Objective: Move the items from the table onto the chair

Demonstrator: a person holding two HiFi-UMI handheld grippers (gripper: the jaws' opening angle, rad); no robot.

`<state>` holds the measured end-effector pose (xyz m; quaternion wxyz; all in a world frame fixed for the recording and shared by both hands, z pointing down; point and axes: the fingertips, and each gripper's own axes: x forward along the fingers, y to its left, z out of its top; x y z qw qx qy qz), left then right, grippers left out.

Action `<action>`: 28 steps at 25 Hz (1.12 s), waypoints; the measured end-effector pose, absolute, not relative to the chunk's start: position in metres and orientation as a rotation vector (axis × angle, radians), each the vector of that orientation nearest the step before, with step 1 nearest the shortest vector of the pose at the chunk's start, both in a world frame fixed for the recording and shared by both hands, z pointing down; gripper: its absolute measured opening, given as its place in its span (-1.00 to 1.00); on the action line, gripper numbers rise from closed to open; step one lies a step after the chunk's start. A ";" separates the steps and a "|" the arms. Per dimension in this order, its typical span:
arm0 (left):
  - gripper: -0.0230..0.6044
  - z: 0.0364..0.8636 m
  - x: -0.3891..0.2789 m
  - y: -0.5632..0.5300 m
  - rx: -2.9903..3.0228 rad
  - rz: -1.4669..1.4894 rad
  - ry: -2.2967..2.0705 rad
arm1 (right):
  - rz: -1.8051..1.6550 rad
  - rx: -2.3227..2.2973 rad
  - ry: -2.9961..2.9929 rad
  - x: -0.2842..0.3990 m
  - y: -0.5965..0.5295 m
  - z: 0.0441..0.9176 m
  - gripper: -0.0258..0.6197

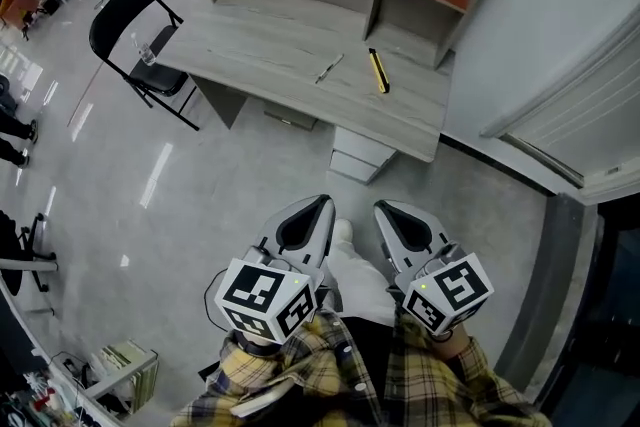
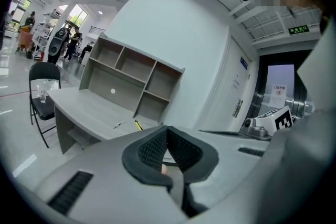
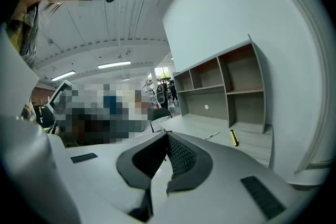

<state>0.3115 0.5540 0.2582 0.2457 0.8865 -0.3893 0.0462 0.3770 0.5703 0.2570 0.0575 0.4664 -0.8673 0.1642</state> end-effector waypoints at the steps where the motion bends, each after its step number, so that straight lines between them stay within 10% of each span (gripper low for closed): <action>1: -0.91 0.255 0.314 0.540 2.416 0.120 -1.074 | 0.493 1.404 -2.633 0.381 0.557 0.254 -0.87; 28: -0.91 0.248 0.294 0.308 2.359 0.091 -1.240 | 0.560 1.329 -2.652 0.392 0.341 0.264 -0.87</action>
